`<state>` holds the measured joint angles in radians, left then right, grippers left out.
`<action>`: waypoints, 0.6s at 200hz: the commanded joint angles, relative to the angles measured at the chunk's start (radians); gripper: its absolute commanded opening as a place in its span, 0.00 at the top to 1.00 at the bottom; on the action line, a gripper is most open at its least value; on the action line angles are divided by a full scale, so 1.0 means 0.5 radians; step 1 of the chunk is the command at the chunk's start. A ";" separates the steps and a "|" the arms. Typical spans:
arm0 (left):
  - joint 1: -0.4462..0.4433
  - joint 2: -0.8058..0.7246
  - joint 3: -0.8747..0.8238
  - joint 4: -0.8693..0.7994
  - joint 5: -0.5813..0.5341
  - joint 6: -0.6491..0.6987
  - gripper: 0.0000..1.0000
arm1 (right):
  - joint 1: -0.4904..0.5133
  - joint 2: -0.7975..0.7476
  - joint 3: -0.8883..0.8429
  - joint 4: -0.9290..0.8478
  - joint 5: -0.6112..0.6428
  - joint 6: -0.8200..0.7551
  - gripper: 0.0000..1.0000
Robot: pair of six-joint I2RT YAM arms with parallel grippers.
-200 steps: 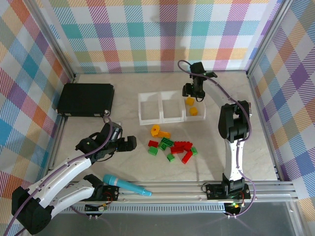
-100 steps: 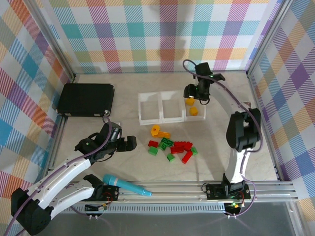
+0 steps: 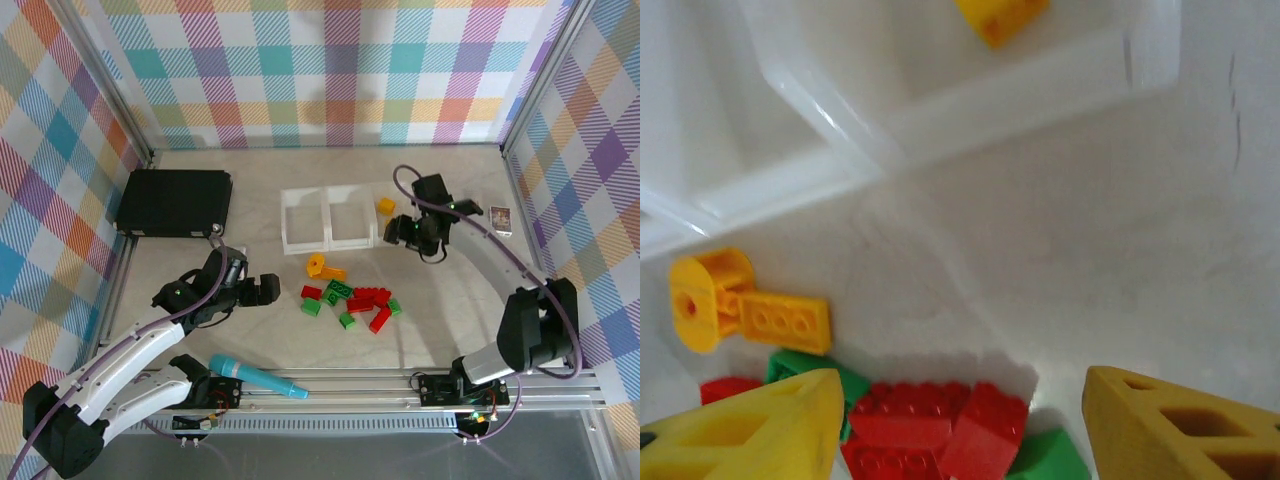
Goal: Sort the legos into containers by color
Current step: Rotate the lego at the bottom-right of the table.
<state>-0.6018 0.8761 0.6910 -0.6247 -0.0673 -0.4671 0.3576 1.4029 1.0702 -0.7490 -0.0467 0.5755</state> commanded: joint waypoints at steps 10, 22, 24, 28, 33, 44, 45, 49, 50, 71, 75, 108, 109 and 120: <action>-0.028 -0.026 -0.007 0.021 0.026 0.022 0.00 | 0.140 -0.171 -0.136 -0.075 0.045 0.193 0.39; -0.030 -0.039 -0.021 0.022 0.029 0.017 0.00 | 0.185 -0.199 -0.183 -0.109 0.062 0.207 0.40; -0.030 -0.038 -0.025 0.024 0.028 0.017 0.00 | 0.192 -0.203 -0.192 -0.113 0.067 0.209 0.40; -0.029 -0.043 -0.028 0.023 0.030 0.017 0.00 | 0.202 -0.211 -0.208 -0.119 0.073 0.211 0.40; -0.027 -0.049 -0.033 0.025 0.032 0.012 0.00 | 0.213 -0.220 -0.230 -0.130 0.078 0.212 0.41; -0.030 -0.057 -0.036 0.021 0.034 0.010 0.00 | 0.239 -0.231 -0.274 -0.150 0.092 0.219 0.42; -0.030 -0.058 -0.036 0.020 0.034 0.009 0.00 | 0.241 -0.232 -0.278 -0.151 0.093 0.220 0.42; -0.029 -0.061 -0.035 0.020 0.034 0.008 0.01 | 0.249 -0.237 -0.292 -0.155 0.099 0.223 0.42; -0.029 -0.063 -0.035 0.020 0.035 0.008 0.00 | 0.251 -0.237 -0.296 -0.157 0.099 0.223 0.43; -0.029 -0.089 -0.038 0.010 0.025 0.007 0.00 | 0.290 -0.236 -0.372 -0.167 0.115 0.238 0.45; -0.030 -0.094 -0.040 0.010 0.024 0.005 0.00 | 0.295 -0.236 -0.387 -0.167 0.122 0.242 0.46; -0.028 -0.095 -0.040 0.009 0.030 0.001 0.00 | 0.315 -0.226 -0.464 -0.143 0.169 0.234 0.50; -0.029 -0.095 -0.039 0.009 0.030 0.000 0.00 | 0.317 -0.226 -0.466 -0.143 0.170 0.233 0.50; -0.029 -0.090 -0.034 0.009 0.031 0.001 0.00 | 0.319 -0.205 -0.473 -0.130 0.173 0.219 0.51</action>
<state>-0.6029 0.8375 0.6815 -0.6247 -0.0658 -0.4675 0.5102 1.3003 0.8474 -0.8066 0.0147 0.6773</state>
